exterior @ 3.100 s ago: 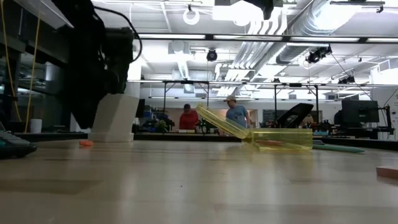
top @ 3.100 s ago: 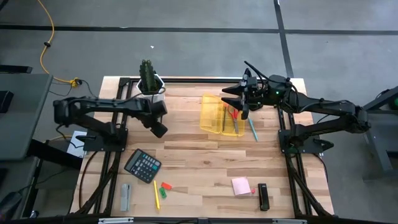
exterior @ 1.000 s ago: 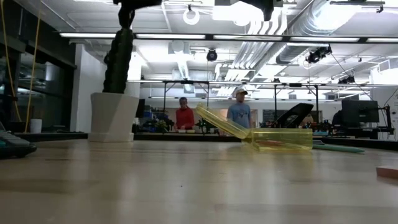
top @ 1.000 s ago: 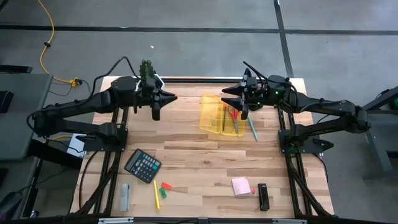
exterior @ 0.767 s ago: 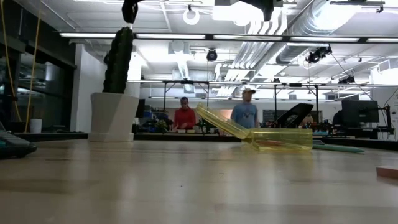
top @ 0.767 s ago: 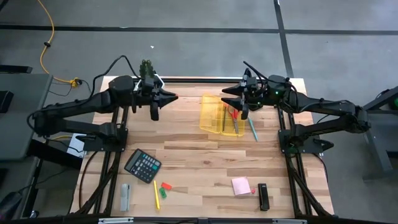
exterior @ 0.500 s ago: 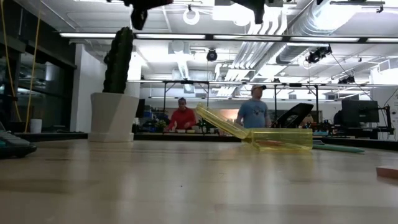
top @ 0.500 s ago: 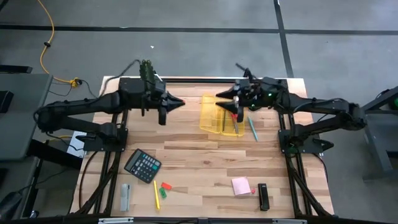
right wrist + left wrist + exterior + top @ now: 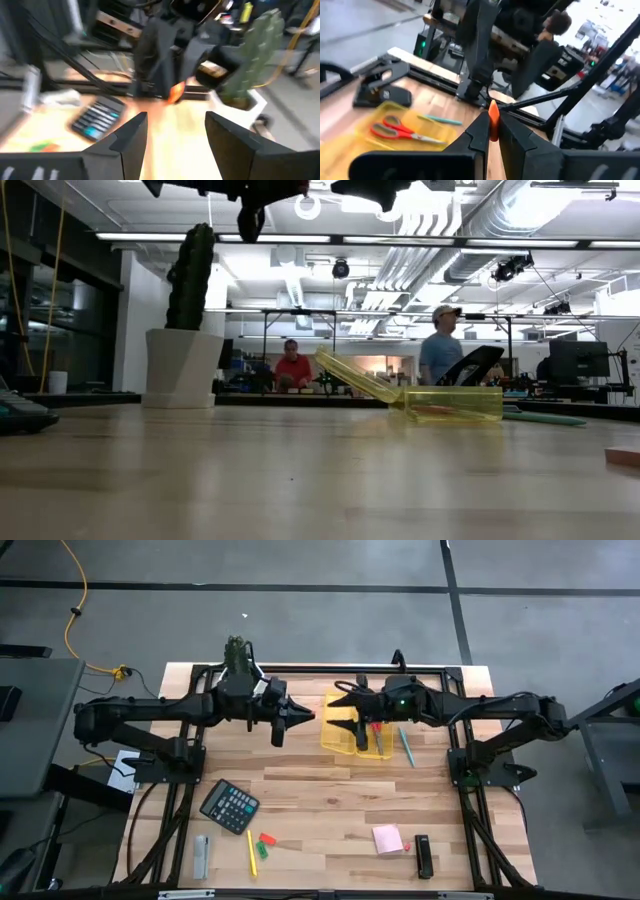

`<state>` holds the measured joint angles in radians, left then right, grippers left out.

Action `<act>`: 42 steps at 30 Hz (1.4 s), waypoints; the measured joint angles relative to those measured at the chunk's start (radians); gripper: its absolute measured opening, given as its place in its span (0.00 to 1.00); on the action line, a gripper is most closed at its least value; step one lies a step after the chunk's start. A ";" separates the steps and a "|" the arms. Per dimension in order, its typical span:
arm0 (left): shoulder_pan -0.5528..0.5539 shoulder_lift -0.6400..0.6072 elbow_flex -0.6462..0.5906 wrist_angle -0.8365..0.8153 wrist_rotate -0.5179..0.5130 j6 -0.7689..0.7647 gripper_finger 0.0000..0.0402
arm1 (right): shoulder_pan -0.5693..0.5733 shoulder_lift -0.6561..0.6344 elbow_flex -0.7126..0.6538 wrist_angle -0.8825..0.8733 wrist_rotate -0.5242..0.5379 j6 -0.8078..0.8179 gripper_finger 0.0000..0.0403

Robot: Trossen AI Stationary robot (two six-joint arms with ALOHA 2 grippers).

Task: Pack school essentials
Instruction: Put the orange pencil top eraser into the yellow supply box

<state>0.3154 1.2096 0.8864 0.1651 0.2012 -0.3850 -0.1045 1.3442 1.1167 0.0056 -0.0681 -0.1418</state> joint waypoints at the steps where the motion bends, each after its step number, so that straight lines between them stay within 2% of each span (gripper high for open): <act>1: 0.004 0.004 0.000 0.006 0.000 -0.034 0.05 | 0.005 0.005 0.010 -0.008 0.031 -0.043 0.48; 5: 0.021 0.013 0.001 0.075 -0.001 -0.195 0.05 | 0.026 0.020 0.029 -0.011 0.123 -0.179 0.48; 9: 0.040 0.024 -0.001 0.155 -0.001 -0.354 0.05 | 0.042 0.030 0.031 0.008 0.147 -0.245 0.48; 15: 0.044 0.025 0.000 0.220 0.010 -0.450 0.05 | 0.048 0.057 0.030 0.079 0.256 -0.260 0.48; 27: 0.041 0.035 0.000 0.227 0.061 -0.532 0.05 | 0.046 0.082 0.030 0.225 0.202 -0.286 0.48; 42: 0.045 0.080 0.000 0.310 0.120 -0.618 0.05 | 0.046 0.083 0.029 0.196 0.187 -0.260 0.48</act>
<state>0.3607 1.2900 0.8864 0.4751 0.3217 -1.0035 -0.0586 1.4269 1.1461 0.2017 0.1190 -0.4015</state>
